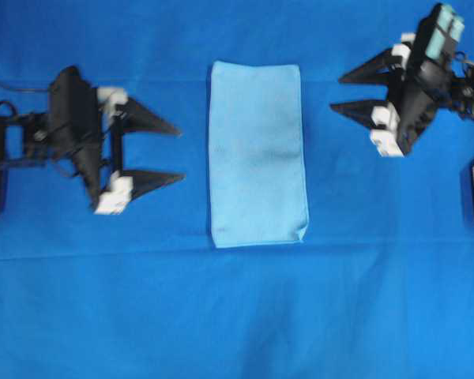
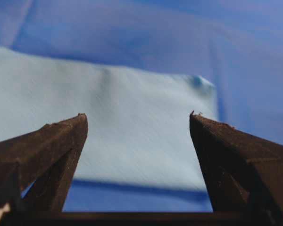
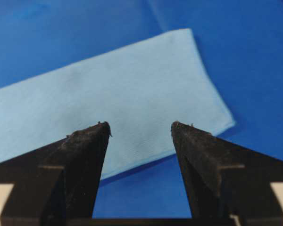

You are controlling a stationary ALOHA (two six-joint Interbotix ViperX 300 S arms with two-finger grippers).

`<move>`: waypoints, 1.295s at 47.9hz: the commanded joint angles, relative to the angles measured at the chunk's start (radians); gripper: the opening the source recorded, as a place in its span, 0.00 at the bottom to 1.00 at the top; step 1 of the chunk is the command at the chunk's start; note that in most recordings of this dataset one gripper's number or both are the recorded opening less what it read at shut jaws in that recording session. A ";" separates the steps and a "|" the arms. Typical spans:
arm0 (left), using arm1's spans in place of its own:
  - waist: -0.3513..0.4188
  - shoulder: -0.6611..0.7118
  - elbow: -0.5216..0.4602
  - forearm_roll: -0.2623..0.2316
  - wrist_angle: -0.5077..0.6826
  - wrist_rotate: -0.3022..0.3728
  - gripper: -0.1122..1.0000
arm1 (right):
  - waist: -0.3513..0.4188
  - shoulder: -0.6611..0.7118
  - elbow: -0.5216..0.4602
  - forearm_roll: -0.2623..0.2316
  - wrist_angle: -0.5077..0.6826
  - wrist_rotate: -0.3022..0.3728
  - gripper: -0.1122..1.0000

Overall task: Fold the light blue towel.
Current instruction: 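Move both grippers to the strip's far end corners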

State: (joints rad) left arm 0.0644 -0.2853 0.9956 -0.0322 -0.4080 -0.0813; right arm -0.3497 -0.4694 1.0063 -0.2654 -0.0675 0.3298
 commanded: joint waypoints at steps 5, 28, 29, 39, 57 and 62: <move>0.087 0.086 -0.104 0.003 0.023 0.052 0.85 | -0.075 0.129 -0.114 -0.035 0.058 -0.011 0.64; 0.310 0.422 -0.267 0.003 0.023 0.072 0.85 | -0.186 0.515 -0.293 -0.109 0.066 -0.015 0.64; 0.321 0.442 -0.276 0.003 0.021 0.072 0.85 | -0.187 0.526 -0.296 -0.110 0.060 -0.015 0.64; 0.377 0.555 -0.327 0.003 -0.008 0.071 0.85 | -0.195 0.609 -0.336 -0.114 0.015 -0.015 0.64; 0.393 0.655 -0.365 0.003 -0.011 0.081 0.46 | -0.202 0.667 -0.353 -0.114 0.026 -0.014 0.52; 0.393 0.655 -0.367 0.005 -0.012 0.094 0.20 | -0.202 0.664 -0.345 -0.114 0.029 -0.015 0.24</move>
State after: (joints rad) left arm 0.4525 0.3804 0.6366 -0.0261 -0.4218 0.0061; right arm -0.5476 0.2132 0.6642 -0.3774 -0.0383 0.3175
